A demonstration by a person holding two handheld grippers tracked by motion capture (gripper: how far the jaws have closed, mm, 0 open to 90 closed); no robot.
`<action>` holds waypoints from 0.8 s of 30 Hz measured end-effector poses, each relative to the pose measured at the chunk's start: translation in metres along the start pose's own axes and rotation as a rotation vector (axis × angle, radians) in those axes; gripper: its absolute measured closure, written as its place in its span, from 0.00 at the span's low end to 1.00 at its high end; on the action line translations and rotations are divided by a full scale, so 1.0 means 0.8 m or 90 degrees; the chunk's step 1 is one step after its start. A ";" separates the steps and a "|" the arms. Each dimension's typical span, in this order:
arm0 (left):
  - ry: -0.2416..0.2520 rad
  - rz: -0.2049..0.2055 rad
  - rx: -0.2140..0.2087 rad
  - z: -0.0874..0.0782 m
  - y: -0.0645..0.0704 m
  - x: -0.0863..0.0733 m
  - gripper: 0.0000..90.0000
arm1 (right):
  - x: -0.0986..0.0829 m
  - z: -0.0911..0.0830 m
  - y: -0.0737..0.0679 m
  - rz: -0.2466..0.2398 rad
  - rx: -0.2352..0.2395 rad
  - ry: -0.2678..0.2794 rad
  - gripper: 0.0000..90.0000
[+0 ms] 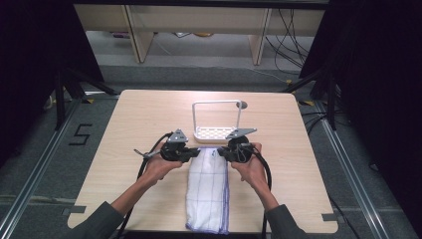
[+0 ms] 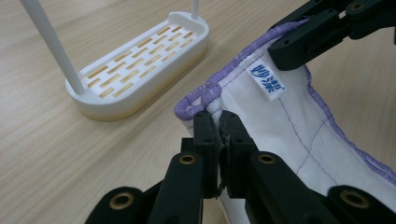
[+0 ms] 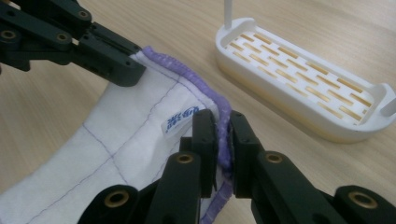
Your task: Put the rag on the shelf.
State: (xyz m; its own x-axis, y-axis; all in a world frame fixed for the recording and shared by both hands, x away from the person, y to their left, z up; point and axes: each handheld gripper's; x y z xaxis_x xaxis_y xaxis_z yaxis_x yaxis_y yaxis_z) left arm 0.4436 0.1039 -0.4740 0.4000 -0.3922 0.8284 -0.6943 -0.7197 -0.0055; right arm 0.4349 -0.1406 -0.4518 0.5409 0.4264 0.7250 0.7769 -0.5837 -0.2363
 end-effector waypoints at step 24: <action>0.098 0.028 -0.069 -0.115 0.037 0.081 0.96 | 0.034 -0.111 -0.066 -0.065 0.010 0.107 0.94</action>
State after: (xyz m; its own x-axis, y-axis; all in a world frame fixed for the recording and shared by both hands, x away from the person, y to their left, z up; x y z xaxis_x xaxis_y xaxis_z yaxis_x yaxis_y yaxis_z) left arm 0.3941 0.1100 -0.3687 0.2771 -0.3234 0.9048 -0.7726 -0.6348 0.0097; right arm 0.3796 -0.1595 -0.3622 0.3988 0.3607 0.8431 0.8308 -0.5314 -0.1656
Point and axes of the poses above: each handheld gripper's, and its own axes: z roughly forward along the jaws, x roughly out of its top, y roughly to its right, and after that the axes turned 12 degrees about x, right-handed
